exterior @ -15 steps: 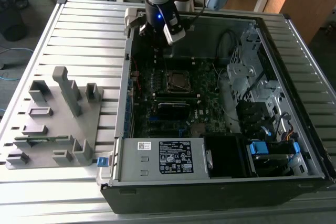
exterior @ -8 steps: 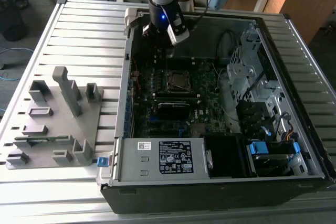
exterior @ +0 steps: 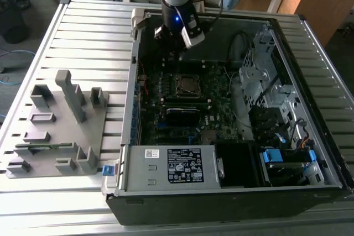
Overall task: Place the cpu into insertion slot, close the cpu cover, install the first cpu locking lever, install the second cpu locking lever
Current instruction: 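Install the first cpu locking lever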
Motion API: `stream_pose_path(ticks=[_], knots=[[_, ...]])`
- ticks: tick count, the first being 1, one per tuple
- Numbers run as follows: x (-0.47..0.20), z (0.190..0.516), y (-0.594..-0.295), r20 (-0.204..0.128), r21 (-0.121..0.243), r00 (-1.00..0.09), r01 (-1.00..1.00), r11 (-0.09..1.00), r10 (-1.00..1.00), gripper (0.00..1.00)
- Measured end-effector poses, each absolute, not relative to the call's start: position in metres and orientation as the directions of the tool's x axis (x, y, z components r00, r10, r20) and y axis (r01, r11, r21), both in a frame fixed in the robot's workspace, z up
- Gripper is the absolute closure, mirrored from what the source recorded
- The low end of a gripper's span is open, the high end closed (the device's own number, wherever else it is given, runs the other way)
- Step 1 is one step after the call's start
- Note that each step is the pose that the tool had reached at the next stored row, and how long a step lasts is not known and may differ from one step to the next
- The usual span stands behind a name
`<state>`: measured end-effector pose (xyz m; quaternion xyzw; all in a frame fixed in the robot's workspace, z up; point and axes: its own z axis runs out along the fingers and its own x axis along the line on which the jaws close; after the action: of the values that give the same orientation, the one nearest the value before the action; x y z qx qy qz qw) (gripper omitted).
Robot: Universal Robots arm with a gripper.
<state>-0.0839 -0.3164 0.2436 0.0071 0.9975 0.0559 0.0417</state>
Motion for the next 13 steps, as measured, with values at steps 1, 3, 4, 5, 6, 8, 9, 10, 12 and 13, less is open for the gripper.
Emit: stream_pose_path(ticks=[1,3,4,5,6,8,9,10,12,13], knots=[[-0.0823,0.2436,-0.3168,-0.082,0.112,-0.996,0.009,0.994,0.019,0.90],[-0.0796,0.2436,-0.3173,-0.082,0.112,-0.996,0.010,0.994,0.019,0.90],[-0.0785,0.2436,-0.3176,-0.082,0.112,-0.996,0.010,0.994,0.019,0.90],[-0.0775,0.2436,-0.3177,-0.082,0.112,-0.996,0.009,0.994,0.019,0.90],[-0.0771,0.2436,-0.3177,-0.082,0.112,-0.996,0.009,0.994,0.019,0.90],[-0.0770,0.2436,-0.3177,-0.082,0.112,-0.996,0.010,0.994,0.019,0.90],[-0.0770,0.2436,-0.3177,-0.082,0.112,-0.996,0.009,0.994,0.019,0.90],[-0.0769,0.2436,-0.3177,-0.082,0.112,-0.996,0.009,0.994,0.019,0.90],[-0.0766,0.2436,-0.3177,-0.082,0.112,-0.996,0.009,0.994,0.019,0.90],[-0.0764,0.2435,-0.3177,-0.082,0.112,-0.996,0.009,0.994,0.019,0.90]])
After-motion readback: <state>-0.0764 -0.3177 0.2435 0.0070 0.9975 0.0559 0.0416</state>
